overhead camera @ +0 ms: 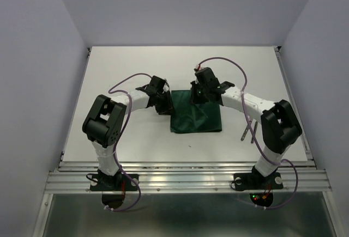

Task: Fold the napkin into a case and place the utensils inside
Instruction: Fold the rectangle-folded napkin at the center of the board.

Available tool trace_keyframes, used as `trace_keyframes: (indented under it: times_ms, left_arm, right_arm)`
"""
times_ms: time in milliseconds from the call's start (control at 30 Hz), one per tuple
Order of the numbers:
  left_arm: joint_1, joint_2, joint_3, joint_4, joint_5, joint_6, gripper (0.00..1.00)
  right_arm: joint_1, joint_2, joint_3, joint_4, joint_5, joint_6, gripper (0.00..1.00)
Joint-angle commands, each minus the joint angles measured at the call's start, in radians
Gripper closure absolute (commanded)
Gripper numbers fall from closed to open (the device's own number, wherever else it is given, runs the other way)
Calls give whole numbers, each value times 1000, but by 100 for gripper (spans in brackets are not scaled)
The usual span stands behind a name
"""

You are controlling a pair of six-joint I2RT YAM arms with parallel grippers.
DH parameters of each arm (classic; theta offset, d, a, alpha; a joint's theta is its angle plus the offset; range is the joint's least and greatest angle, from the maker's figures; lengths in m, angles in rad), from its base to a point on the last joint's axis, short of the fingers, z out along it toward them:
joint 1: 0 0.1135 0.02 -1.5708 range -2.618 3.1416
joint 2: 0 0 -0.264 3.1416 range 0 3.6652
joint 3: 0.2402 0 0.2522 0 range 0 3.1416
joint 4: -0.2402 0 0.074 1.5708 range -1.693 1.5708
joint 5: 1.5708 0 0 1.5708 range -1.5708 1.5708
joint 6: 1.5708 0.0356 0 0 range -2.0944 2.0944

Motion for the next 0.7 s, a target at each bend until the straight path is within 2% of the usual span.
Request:
trace_keyframes:
  times_ms: [0,667]
  left_arm:
    - [-10,0,-18,-1,-6,17,59]
    - [-10,8,-14,1,-1,20,59]
  right_arm:
    - [21,20,56,43,-10,16,95]
    - [67,106,141,48,-30,27,95]
